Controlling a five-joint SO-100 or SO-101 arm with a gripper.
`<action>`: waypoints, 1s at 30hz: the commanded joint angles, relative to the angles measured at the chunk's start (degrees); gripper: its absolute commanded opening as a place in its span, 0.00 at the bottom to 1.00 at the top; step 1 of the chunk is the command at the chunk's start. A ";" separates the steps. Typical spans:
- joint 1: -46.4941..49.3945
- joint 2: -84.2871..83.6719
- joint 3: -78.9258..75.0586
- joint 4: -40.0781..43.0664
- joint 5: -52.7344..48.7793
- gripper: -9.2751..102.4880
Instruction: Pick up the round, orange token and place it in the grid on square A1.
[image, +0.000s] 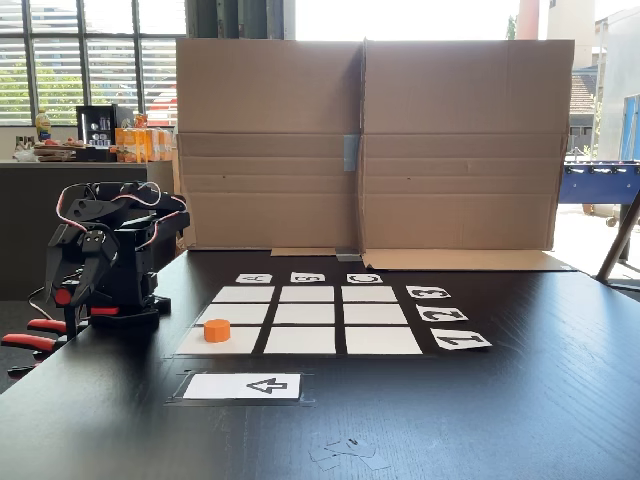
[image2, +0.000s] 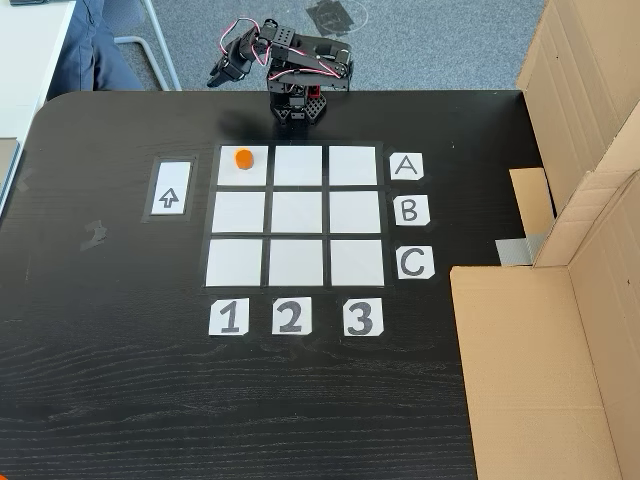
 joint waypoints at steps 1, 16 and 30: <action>10.90 1.49 1.67 -0.79 -0.35 0.16; 9.67 7.82 7.03 0.53 -0.35 0.10; 9.84 13.10 7.21 4.57 -0.18 0.08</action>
